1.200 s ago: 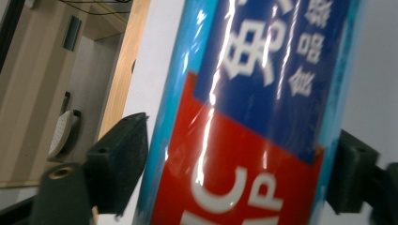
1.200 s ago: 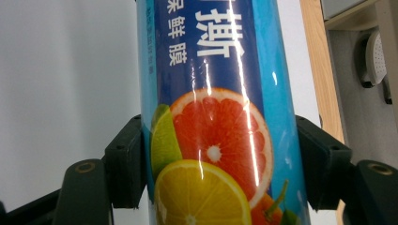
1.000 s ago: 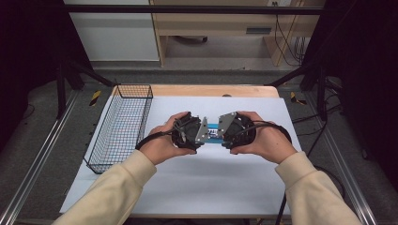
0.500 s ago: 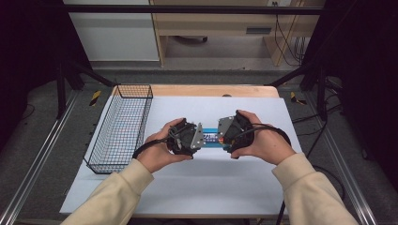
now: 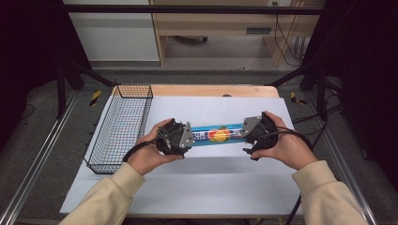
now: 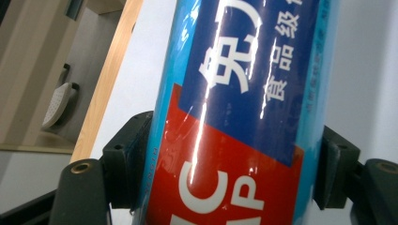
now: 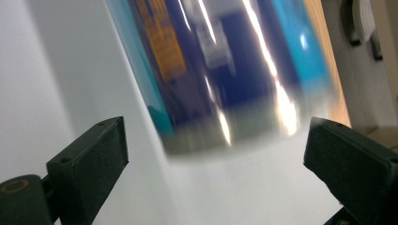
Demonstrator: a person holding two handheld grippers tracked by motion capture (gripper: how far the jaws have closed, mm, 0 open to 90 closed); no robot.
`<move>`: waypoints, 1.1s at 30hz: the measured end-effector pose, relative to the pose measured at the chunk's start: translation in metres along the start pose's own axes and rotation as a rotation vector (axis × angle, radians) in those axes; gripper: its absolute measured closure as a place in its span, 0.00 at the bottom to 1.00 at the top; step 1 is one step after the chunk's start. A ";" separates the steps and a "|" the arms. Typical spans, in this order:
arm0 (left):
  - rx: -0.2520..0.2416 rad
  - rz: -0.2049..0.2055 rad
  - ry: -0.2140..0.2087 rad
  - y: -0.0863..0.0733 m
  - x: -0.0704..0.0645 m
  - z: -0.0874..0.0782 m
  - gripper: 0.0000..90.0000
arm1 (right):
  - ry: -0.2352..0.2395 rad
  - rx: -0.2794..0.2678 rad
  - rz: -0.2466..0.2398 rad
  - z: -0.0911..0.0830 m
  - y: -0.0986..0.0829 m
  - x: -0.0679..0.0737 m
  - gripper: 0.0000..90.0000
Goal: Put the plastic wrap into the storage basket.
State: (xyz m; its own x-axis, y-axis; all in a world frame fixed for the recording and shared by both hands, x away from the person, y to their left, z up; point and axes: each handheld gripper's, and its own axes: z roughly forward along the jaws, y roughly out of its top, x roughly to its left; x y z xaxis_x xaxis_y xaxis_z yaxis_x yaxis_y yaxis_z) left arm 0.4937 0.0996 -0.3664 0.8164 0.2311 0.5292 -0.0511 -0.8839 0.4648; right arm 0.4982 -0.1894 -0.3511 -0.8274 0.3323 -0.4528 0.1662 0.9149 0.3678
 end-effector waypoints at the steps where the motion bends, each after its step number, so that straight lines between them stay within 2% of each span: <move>1: 0.006 -0.004 0.004 -0.001 0.000 -0.002 0.30 | -0.017 -0.012 0.023 0.000 -0.004 0.000 0.08; 3: 0.004 -0.014 0.009 -0.003 0.001 -0.003 0.30 | -0.038 -0.022 0.081 0.002 -0.011 0.000 0.09; 5: 0.007 -0.027 0.018 -0.005 0.002 -0.006 0.30 | -0.050 -0.038 0.100 0.004 -0.014 0.000 0.09; 9: 0.006 -0.057 0.037 -0.008 0.005 -0.012 0.30 | -0.099 -0.083 0.223 0.013 -0.026 0.005 0.07; 16: -0.006 -0.093 0.052 -0.010 0.011 -0.014 0.31 | -0.173 -0.113 0.496 0.032 -0.046 0.006 0.07; 19: -0.006 -0.113 0.063 -0.010 0.014 -0.014 0.31 | -0.227 -0.163 0.639 0.038 -0.058 0.008 0.07; 20: -0.006 -0.113 0.063 -0.010 0.014 -0.014 0.31 | -0.227 -0.163 0.639 0.038 -0.058 0.008 0.07; 21: -0.012 -0.126 0.067 -0.011 0.015 -0.015 0.31 | -0.248 -0.194 0.708 0.042 -0.064 0.011 0.07; 23: -0.018 -0.134 0.067 -0.011 0.016 -0.014 0.31 | -0.258 -0.192 0.716 0.044 -0.065 0.012 0.07; 27: -0.019 -0.149 0.068 -0.011 0.020 -0.016 0.31 | -0.292 -0.196 0.762 0.058 -0.070 0.024 0.07; 30: -0.025 -0.164 0.070 -0.010 0.023 -0.017 0.31 | -0.303 -0.204 0.826 0.061 -0.073 0.031 0.07; 32: -0.030 -0.176 0.075 -0.009 0.025 -0.019 0.31 | -0.308 -0.207 0.839 0.061 -0.073 0.033 0.07; 33: -0.037 -0.189 0.078 -0.008 0.028 -0.021 0.31 | -0.339 -0.199 0.841 0.061 -0.075 0.037 0.07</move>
State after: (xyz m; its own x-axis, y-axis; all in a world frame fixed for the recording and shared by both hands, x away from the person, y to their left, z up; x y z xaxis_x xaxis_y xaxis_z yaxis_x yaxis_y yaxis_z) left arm 0.5046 0.1219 -0.3408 0.7668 0.4230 0.4827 0.0760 -0.8067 0.5861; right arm 0.4884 -0.2314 -0.4449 -0.2705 0.9466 -0.1754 0.5194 0.2969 0.8013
